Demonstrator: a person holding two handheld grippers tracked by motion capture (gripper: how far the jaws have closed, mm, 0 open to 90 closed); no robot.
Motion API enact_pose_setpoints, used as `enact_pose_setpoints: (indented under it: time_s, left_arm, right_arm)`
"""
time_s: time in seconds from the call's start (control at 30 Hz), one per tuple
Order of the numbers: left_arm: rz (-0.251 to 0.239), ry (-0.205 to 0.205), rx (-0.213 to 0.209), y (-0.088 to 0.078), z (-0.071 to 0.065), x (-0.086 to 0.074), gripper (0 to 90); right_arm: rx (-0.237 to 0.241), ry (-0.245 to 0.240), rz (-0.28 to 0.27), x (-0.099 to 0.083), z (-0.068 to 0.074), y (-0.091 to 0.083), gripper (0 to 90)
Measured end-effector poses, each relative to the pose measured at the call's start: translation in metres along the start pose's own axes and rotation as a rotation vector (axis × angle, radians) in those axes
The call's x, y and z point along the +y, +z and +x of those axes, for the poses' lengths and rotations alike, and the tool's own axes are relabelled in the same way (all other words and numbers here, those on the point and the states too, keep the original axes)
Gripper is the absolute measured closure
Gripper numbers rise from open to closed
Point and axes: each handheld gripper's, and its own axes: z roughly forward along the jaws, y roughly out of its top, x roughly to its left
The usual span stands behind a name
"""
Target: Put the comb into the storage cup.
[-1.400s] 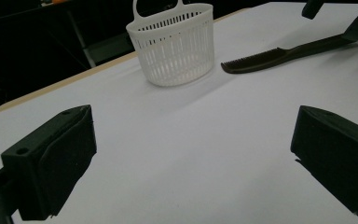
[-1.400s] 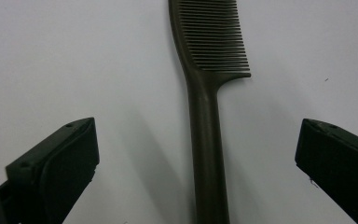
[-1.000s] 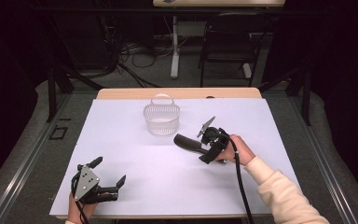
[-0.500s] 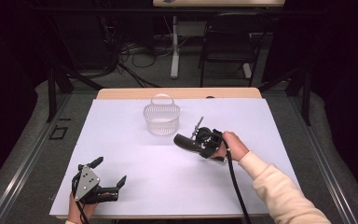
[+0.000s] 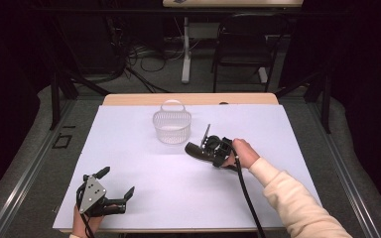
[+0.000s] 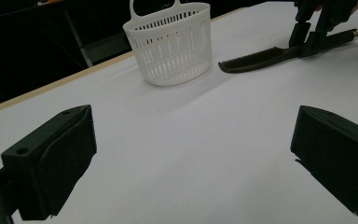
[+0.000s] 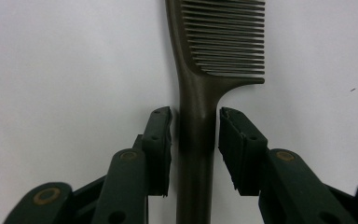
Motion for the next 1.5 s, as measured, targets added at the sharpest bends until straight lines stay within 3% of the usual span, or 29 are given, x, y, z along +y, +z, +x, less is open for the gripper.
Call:
enact_pose_setpoints:
  time_s: [0.23, 0.37, 0.8, 0.97, 1.1, 1.13, 1.3, 1.5]
  left_arm:
    - [0.001, 0.000, -0.002, 0.000, 0.000, 0.000, 0.3]
    - [0.002, 0.001, -0.003, -0.001, 0.000, 0.000, 0.3]
    - [0.001, 0.001, -0.001, -0.001, 0.000, 0.000, 0.3]
    - [0.002, 0.001, 0.000, -0.001, 0.000, 0.000, 0.3]
    - [0.001, 0.001, -0.001, -0.001, 0.000, 0.000, 0.3]
    - [0.001, 0.002, -0.001, -0.001, 0.000, 0.000, 0.3]
    - [0.003, 0.001, 0.002, -0.001, -0.001, 0.000, 0.3]
    - [0.003, 0.002, 0.002, 0.000, -0.001, 0.000, 0.3]
  right_arm:
    - [0.010, 0.018, -0.001, 0.003, -0.002, 0.002, 71.1]
    - [0.017, 0.033, 0.013, 0.003, -0.003, 0.001, 71.9]
    - [0.027, 0.076, -0.056, -0.008, -0.007, -0.007, 72.2]
    - [0.037, 0.091, -0.047, -0.013, -0.008, -0.010, 72.2]
    - [0.047, 0.112, -0.087, -0.017, -0.008, -0.009, 72.2]
    - [0.047, 0.099, -0.094, -0.019, -0.008, -0.009, 72.2]
    - [0.047, 0.107, -0.101, -0.024, -0.007, -0.013, 72.2]
    - [0.047, 0.130, -0.160, -0.032, -0.009, -0.019, 72.2]
